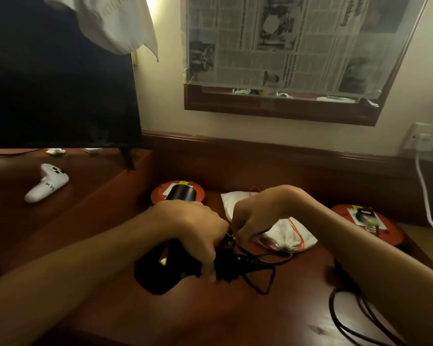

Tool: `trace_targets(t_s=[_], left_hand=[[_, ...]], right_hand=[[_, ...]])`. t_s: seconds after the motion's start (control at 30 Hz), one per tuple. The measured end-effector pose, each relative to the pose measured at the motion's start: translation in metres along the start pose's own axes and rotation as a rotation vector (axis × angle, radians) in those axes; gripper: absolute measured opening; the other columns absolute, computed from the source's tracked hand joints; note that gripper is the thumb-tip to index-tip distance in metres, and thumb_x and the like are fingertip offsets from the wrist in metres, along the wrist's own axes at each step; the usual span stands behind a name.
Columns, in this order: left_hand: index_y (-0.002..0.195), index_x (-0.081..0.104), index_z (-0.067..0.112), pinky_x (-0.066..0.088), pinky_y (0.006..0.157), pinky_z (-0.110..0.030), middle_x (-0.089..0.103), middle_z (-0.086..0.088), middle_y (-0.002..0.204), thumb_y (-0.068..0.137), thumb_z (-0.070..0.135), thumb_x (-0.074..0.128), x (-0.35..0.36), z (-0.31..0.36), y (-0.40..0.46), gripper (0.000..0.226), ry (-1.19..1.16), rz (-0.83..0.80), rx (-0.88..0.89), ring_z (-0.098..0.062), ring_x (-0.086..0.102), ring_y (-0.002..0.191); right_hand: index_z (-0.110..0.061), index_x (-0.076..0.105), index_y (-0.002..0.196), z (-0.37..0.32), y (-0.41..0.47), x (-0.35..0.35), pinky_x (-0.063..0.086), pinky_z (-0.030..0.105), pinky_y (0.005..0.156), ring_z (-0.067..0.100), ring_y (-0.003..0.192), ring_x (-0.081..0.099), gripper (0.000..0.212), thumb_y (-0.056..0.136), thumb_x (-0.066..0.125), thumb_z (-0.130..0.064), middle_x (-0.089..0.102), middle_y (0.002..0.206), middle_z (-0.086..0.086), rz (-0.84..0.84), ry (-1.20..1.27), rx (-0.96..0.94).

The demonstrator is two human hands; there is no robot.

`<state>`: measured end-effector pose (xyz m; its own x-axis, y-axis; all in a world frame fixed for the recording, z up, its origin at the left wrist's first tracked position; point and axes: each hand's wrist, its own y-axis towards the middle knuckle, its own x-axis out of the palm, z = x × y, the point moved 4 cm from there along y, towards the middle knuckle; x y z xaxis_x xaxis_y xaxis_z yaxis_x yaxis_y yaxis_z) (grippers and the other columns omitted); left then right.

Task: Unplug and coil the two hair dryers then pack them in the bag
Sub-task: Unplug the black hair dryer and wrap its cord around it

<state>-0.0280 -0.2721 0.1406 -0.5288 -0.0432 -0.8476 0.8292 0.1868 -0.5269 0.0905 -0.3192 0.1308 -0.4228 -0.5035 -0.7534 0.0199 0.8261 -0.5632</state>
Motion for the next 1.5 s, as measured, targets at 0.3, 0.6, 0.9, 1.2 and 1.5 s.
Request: trace_targets(t_s=[0.3,0.6,0.9,1.2,1.5], left_hand=[[0.149,0.043,0.036,0.056,0.077,-0.029,0.065,0.006,0.114,0.087,0.049,0.076,-0.009,-0.049,0.012,0.071,-0.133,0.166,-0.109,-0.010,0.061,0.083],[0.154,0.032,0.055,0.040,0.085,-0.035,0.058,0.004,0.137,0.089,0.059,0.070,-0.024,-0.095,0.008,0.075,-0.044,0.234,-0.221,-0.020,0.056,0.107],[0.160,0.022,0.048,0.045,0.091,-0.035,0.053,0.002,0.149,0.094,0.061,0.062,-0.023,-0.146,-0.011,0.077,-0.043,0.352,-0.395,-0.023,0.058,0.124],[0.153,0.041,0.046,0.044,0.081,-0.015,0.055,0.037,0.118,0.092,0.036,0.073,-0.033,-0.102,-0.028,0.070,-0.704,0.510,0.124,0.015,0.064,0.090],[0.144,0.054,0.033,0.059,0.071,-0.027,0.076,0.010,0.104,0.091,0.026,0.076,-0.040,-0.079,-0.024,0.058,-0.804,0.551,0.260,-0.018,0.077,0.088]], right_hand=[[0.009,0.067,0.099,0.016,-0.031,-0.006,0.030,0.023,0.040,0.013,0.041,0.038,0.025,0.093,0.068,-0.015,0.058,0.060,0.005,0.128,0.233,0.103],[-0.005,0.067,0.094,0.021,-0.066,0.026,0.064,0.046,0.080,0.017,0.082,0.074,0.037,0.107,0.046,-0.033,0.078,0.092,0.010,0.358,0.350,0.016],[0.004,0.070,0.095,0.062,-0.103,0.081,0.052,0.026,0.053,0.018,0.062,0.066,0.052,0.095,0.056,-0.045,0.072,0.076,0.014,0.366,0.760,0.142],[-0.034,0.060,0.129,0.051,-0.036,0.078,0.053,0.013,0.078,0.002,0.108,0.067,0.049,0.086,0.070,-0.054,0.064,0.122,-0.020,0.411,0.510,0.040],[-0.013,0.076,0.098,0.003,-0.021,0.032,0.054,0.047,0.090,0.032,0.093,0.068,0.058,0.100,0.041,-0.058,0.076,0.088,-0.005,0.975,0.911,-0.333]])
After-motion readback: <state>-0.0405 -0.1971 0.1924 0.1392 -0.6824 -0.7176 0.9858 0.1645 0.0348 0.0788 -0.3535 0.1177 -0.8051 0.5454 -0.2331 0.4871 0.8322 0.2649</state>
